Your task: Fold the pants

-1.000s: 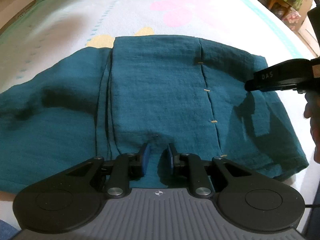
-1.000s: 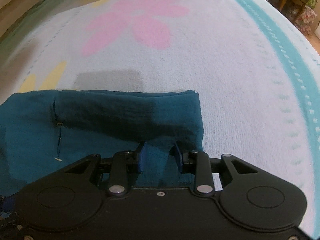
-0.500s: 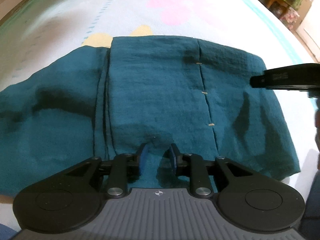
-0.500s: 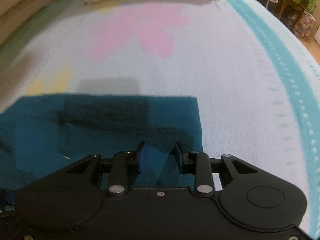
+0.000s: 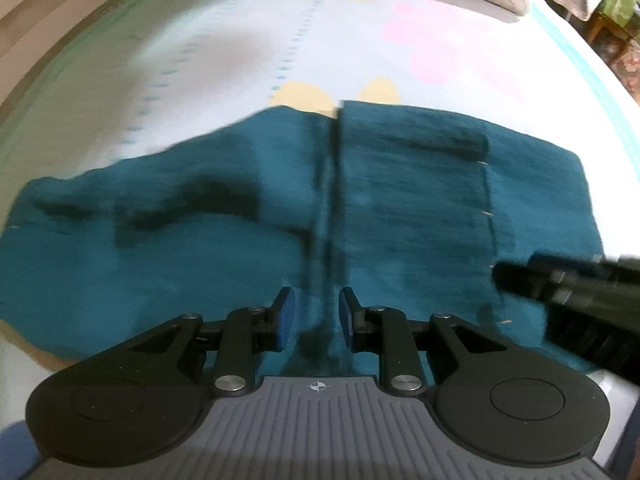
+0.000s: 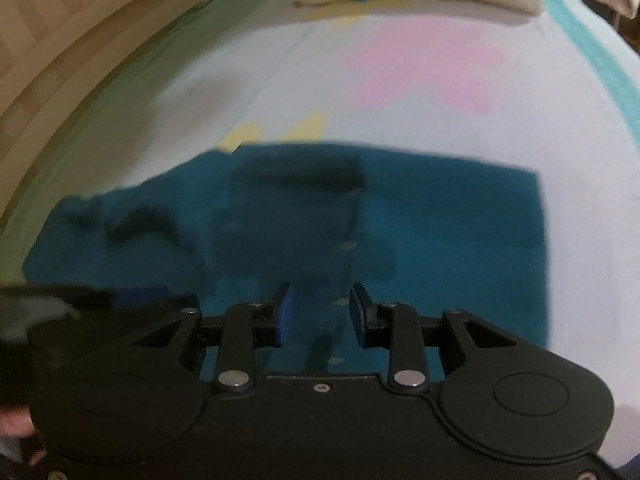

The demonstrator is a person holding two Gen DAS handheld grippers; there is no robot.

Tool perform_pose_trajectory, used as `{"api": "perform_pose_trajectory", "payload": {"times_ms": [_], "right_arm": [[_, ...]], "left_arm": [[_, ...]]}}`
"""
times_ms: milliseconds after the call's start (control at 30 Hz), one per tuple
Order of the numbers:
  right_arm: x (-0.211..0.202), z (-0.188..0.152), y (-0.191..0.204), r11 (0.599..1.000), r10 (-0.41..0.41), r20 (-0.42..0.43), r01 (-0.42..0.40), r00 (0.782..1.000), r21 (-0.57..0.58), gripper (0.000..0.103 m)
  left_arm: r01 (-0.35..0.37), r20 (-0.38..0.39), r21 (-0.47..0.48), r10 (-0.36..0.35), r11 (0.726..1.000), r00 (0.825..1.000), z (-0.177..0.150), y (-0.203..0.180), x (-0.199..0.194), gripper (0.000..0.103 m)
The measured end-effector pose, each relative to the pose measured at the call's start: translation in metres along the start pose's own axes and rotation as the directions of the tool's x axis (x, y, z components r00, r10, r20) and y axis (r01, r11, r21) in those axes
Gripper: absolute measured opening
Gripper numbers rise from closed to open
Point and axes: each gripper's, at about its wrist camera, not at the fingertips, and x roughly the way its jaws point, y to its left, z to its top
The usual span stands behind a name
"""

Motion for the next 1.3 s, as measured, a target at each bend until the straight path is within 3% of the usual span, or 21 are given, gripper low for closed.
{"api": "perform_pose_trajectory", "payload": {"times_ms": [167,433,567,733,800,833,1033,1300], "right_arm": [[0.011,-0.007,0.028,0.998,0.025,-0.041,-0.027,0.999,-0.053,0.04],[0.048,-0.023,0.042,0.995,-0.019,-0.127,0.007,0.992,-0.097,0.04],[0.048,-0.024,0.041,0.996,-0.017,-0.124,0.005,0.992,-0.094,0.04],[0.053,-0.023,0.04,0.996,-0.016,-0.142,0.003,0.99,-0.094,0.04],[0.05,-0.023,0.042,0.994,-0.025,-0.143,0.01,0.989,-0.105,0.041],[0.05,-0.023,0.043,0.994,-0.031,-0.145,0.015,0.989,-0.112,0.041],[0.057,-0.018,0.047,0.991,-0.054,-0.157,0.034,0.986,-0.129,0.041],[0.06,-0.019,0.052,0.991,-0.06,-0.165,0.04,0.984,-0.126,0.041]], "left_arm": [[0.006,0.042,-0.054,-0.004,0.999,0.999,0.009,0.045,-0.026,0.024],[-0.014,0.144,-0.214,0.046,0.977,0.988,0.023,0.157,-0.06,0.025],[-0.006,0.152,-0.348,0.062,0.938,0.986,0.005,0.215,-0.062,0.025],[0.016,0.154,-0.501,0.071,0.865,0.985,-0.029,0.267,-0.056,0.041],[0.05,0.146,-0.545,0.036,0.837,0.989,-0.043,0.278,-0.051,0.062],[0.065,0.136,-0.557,0.014,0.828,0.991,-0.048,0.28,-0.047,0.066],[0.096,0.1,-0.558,-0.048,0.824,0.994,-0.056,0.28,-0.023,0.067],[0.135,0.107,-0.618,-0.088,0.775,0.99,-0.04,0.282,0.012,0.067]]}}
